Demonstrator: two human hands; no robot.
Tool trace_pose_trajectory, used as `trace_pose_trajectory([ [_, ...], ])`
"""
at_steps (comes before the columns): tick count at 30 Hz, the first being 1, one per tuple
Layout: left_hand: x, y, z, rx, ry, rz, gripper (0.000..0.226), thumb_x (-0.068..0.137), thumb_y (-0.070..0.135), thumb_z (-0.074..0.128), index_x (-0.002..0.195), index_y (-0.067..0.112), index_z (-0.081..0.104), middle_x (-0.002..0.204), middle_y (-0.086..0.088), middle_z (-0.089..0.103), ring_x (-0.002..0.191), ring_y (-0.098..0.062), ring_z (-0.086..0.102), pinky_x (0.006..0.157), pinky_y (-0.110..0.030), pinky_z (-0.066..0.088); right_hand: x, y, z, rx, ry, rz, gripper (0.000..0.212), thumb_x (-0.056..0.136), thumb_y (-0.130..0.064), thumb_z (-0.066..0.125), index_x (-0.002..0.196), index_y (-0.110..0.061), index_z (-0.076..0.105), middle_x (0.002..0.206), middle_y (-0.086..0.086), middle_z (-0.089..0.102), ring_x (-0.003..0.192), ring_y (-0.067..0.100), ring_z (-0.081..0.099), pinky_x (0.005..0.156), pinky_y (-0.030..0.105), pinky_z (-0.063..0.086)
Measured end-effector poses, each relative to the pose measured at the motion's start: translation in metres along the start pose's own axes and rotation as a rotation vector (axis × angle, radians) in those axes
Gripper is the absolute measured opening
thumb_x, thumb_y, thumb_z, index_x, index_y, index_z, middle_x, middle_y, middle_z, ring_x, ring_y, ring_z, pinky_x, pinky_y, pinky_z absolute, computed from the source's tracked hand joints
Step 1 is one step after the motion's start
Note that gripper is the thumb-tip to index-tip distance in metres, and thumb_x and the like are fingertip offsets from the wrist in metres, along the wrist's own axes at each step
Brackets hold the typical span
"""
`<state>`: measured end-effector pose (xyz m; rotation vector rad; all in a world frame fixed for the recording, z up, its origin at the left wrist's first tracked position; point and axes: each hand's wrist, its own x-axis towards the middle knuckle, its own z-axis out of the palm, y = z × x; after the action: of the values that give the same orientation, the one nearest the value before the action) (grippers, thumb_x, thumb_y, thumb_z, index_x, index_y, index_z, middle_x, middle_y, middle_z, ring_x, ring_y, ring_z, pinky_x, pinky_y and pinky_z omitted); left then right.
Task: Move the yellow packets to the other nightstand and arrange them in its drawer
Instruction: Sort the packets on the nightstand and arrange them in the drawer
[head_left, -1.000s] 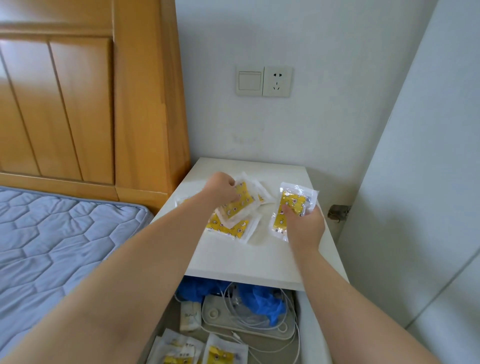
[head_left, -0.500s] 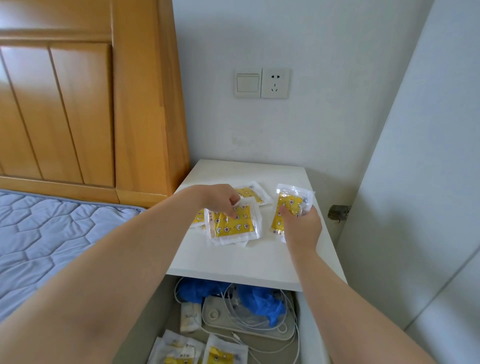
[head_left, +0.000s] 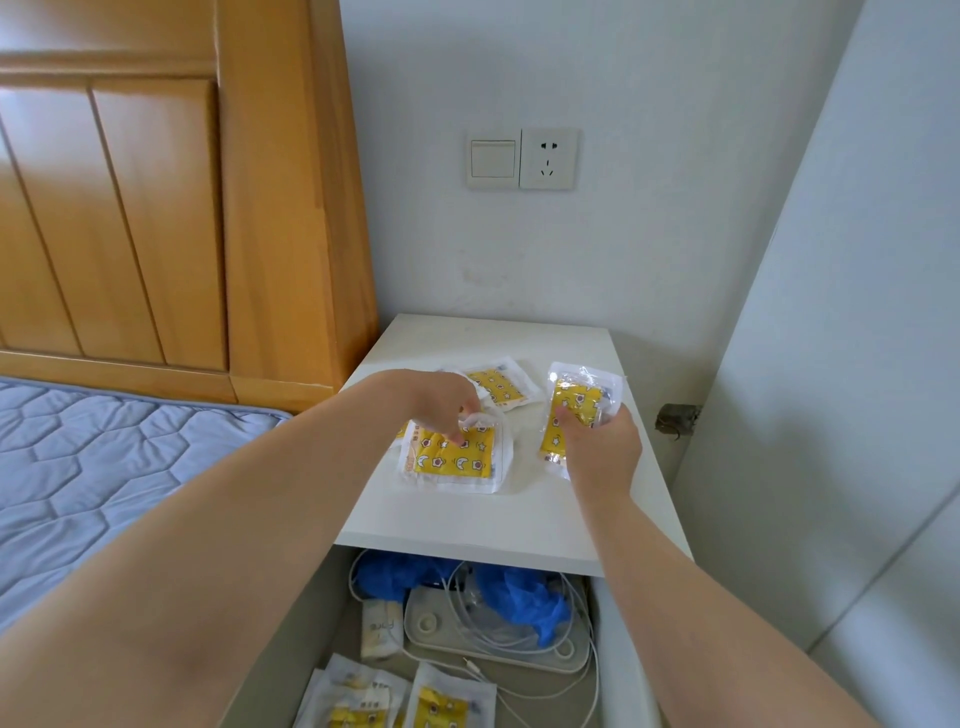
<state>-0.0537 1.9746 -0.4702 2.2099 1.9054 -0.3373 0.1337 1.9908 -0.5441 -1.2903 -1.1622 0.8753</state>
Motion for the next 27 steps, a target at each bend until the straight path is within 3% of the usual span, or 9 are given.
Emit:
trace_pose_trajectory([
  [5, 0.000, 0.003, -0.001, -0.006, 0.001, 0.012, 0.047, 0.091, 0.029, 0.064, 0.134, 0.015, 0.053, 0.132, 0.000, 0.054, 0.121, -0.019, 0.050, 0.096, -0.028, 0.038, 0.001, 0.001, 0.001, 0.002, -0.003, 0.000, 0.021, 0.079, -0.023, 0.072, 0.091, -0.010, 0.059, 0.075, -0.003, 0.059, 0.066, 0.008, 0.057, 0.050, 0.015, 0.035],
  [9, 0.000, 0.004, -0.003, -0.014, 0.062, 0.025, 0.043, 0.086, 0.029, 0.069, 0.125, 0.012, 0.060, 0.120, -0.002, 0.060, 0.110, -0.019, 0.054, 0.093, -0.027, 0.041, 0.001, 0.000, 0.002, 0.011, -0.009, -0.008, 0.022, 0.080, -0.023, 0.072, 0.093, -0.011, 0.060, 0.078, -0.003, 0.060, 0.070, 0.011, 0.059, 0.049, 0.013, 0.038],
  [11, 0.001, 0.003, -0.005, -0.040, 0.099, 0.030, 0.032, 0.085, 0.028, 0.071, 0.112, 0.012, 0.064, 0.111, -0.002, 0.058, 0.105, -0.020, 0.054, 0.089, -0.029, 0.042, 0.000, 0.000, 0.002, 0.017, -0.022, -0.013, 0.021, 0.081, -0.022, 0.071, 0.095, -0.010, 0.060, 0.081, -0.001, 0.062, 0.068, 0.006, 0.058, 0.043, 0.007, 0.037],
  [13, 0.002, 0.002, -0.007, -0.063, 0.142, 0.042, 0.020, 0.082, 0.026, 0.073, 0.084, 0.012, 0.059, 0.101, -0.006, 0.056, 0.096, -0.023, 0.054, 0.081, -0.032, 0.042, 0.001, 0.000, 0.002, 0.029, -0.026, -0.003, 0.021, 0.081, -0.020, 0.070, 0.095, -0.008, 0.060, 0.080, 0.000, 0.061, 0.065, 0.003, 0.057, 0.040, 0.004, 0.035],
  [17, -0.001, 0.007, -0.007, -0.151, 0.175, 0.041, 0.040, 0.078, 0.020, 0.076, 0.063, 0.014, 0.039, 0.076, -0.004, 0.041, 0.071, -0.020, 0.039, 0.063, -0.029, 0.032, 0.001, -0.001, 0.002, 0.027, -0.018, 0.018, 0.023, 0.081, -0.020, 0.071, 0.096, -0.006, 0.060, 0.081, 0.002, 0.062, 0.065, 0.004, 0.058, 0.039, 0.003, 0.035],
  [21, -0.011, 0.018, -0.005, -0.323, 0.235, 0.017, 0.038, 0.078, 0.014, 0.075, 0.060, 0.019, 0.043, 0.062, 0.005, 0.040, 0.058, -0.013, 0.039, 0.058, -0.025, 0.033, 0.001, -0.004, -0.004, 0.049, 0.014, 0.050, 0.024, 0.080, -0.021, 0.073, 0.094, -0.006, 0.060, 0.082, 0.003, 0.063, 0.064, 0.005, 0.057, 0.041, 0.005, 0.037],
  [25, -0.025, 0.032, 0.008, -0.482, 0.394, -0.069, 0.039, 0.079, 0.009, 0.072, 0.062, 0.014, 0.037, 0.064, 0.002, 0.038, 0.060, -0.016, 0.039, 0.053, -0.024, 0.032, -0.005, -0.008, -0.017, 0.048, -0.007, 0.076, 0.020, 0.083, -0.024, 0.071, 0.083, -0.008, 0.058, 0.070, -0.001, 0.057, 0.062, 0.012, 0.054, 0.052, 0.020, 0.039],
  [27, -0.034, 0.038, 0.014, -0.603, 0.456, -0.120, 0.028, 0.079, 0.010, 0.072, 0.068, 0.008, 0.046, 0.069, -0.002, 0.044, 0.066, -0.021, 0.044, 0.060, -0.027, 0.037, -0.011, -0.010, -0.027, 0.096, -0.007, 0.114, 0.016, 0.085, -0.022, 0.068, 0.085, -0.008, 0.061, 0.071, -0.001, 0.059, 0.065, 0.014, 0.057, 0.054, 0.022, 0.042],
])
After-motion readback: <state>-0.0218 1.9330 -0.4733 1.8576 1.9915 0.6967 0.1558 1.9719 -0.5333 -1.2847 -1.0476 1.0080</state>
